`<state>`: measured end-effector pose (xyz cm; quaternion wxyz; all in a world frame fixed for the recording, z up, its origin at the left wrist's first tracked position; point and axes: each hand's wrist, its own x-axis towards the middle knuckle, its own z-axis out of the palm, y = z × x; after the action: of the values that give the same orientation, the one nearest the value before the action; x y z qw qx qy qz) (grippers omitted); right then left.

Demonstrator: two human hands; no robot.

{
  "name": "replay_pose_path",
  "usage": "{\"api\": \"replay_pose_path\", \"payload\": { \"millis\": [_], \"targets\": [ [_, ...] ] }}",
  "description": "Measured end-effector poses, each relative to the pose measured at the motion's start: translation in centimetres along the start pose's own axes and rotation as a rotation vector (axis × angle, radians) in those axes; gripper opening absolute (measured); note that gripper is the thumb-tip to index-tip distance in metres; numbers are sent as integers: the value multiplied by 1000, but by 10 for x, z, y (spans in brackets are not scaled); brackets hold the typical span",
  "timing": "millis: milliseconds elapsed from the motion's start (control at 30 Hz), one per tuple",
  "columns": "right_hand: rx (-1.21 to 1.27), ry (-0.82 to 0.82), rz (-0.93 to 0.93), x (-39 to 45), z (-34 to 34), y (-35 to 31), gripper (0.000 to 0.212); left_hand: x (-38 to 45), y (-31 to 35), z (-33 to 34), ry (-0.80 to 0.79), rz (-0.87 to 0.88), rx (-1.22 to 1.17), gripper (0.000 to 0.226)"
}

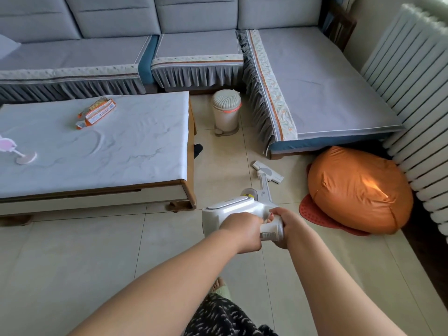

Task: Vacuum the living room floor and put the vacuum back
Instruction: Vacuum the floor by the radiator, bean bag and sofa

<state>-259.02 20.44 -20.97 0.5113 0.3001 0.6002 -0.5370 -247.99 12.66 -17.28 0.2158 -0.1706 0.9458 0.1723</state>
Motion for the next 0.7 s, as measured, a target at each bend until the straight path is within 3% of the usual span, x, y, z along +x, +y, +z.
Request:
{"api": "replay_pose_path", "payload": {
  "millis": [167, 367, 533, 700],
  "targets": [
    [-92, -19, 6, -16, -65, 14, 24, -27, 66, 27, -19, -35, -76, 13],
    [-170, 2, -4, -17, -125, 14, 16, -31, 125, 51, 18, -45, -137, 32],
    [-214, -18, 31, -8, -134, -15, 15, -8, 142, 44, 23, -95, -168, 27],
    [-274, -4, 42, 6, -143, -74, 14, 41, 162, 25, 59, -109, -215, 48]
  ]
}}
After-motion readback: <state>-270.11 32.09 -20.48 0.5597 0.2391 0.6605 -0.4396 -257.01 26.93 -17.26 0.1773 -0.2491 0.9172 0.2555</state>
